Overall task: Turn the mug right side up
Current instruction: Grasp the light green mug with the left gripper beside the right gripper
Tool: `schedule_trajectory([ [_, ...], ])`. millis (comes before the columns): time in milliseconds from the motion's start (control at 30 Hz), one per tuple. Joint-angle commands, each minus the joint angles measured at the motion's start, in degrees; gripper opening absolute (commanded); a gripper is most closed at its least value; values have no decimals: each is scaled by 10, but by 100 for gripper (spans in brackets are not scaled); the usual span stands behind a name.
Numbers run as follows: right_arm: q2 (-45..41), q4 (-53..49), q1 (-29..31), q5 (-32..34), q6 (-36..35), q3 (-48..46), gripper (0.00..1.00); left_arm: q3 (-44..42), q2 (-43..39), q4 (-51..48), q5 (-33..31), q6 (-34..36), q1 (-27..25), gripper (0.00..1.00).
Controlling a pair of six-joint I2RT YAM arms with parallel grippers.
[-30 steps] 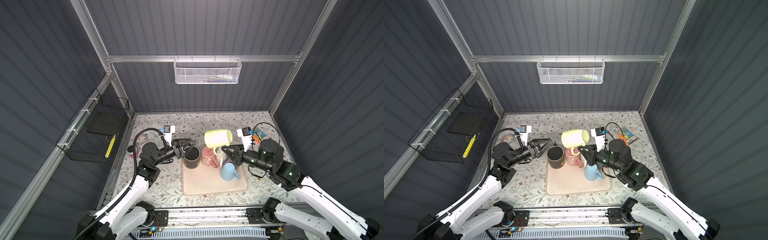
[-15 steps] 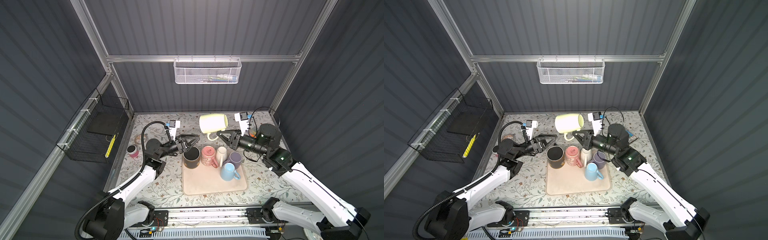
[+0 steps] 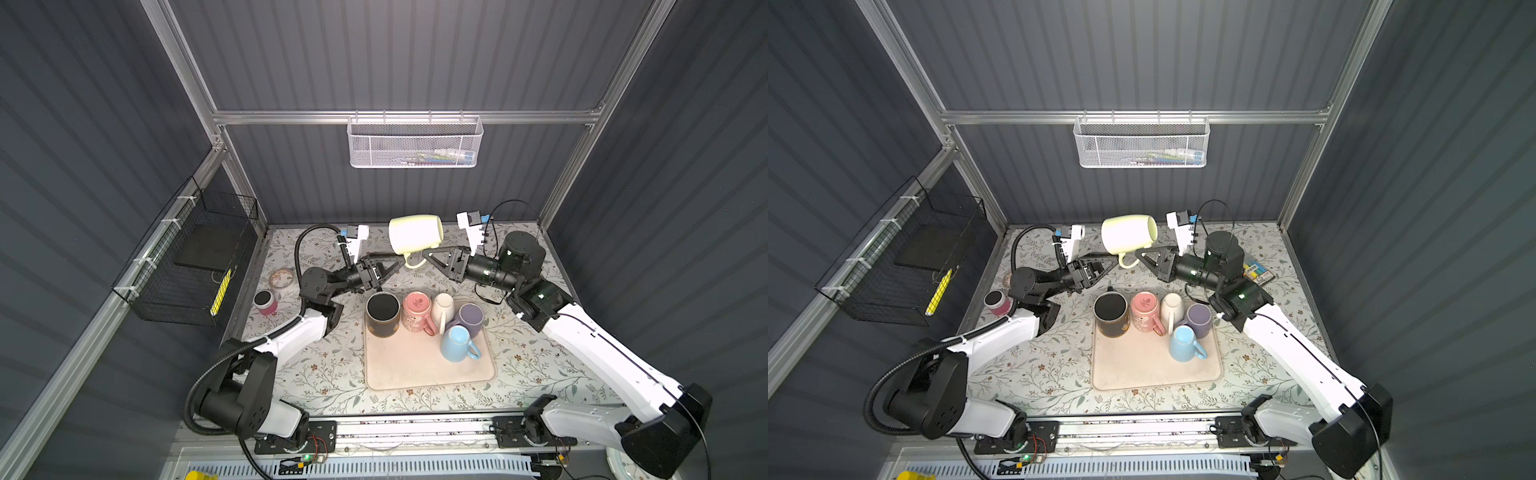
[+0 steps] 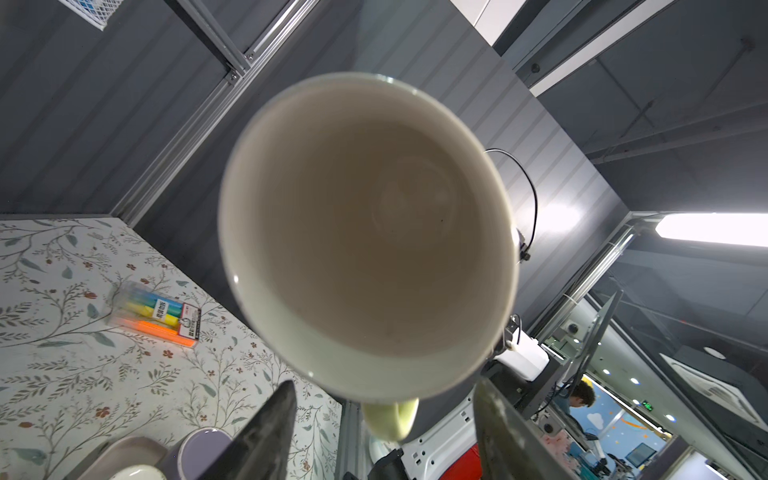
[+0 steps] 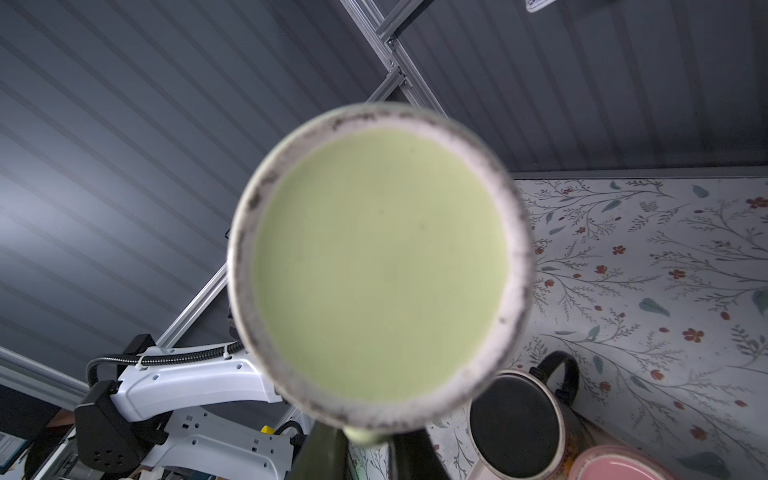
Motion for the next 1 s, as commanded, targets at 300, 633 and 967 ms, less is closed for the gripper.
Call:
schedule_trajectory([
  [300, 27, 138, -15, -54, 40, 35, 0, 38, 39, 91, 14, -46, -2, 56],
  [633, 40, 163, -15, -66, 47, 22, 0, 52, 49, 64, 9, -26, -2, 47],
  [967, 48, 204, -15, -80, 50, -5, 0, 58, 67, 52, 1, -20, -2, 34],
])
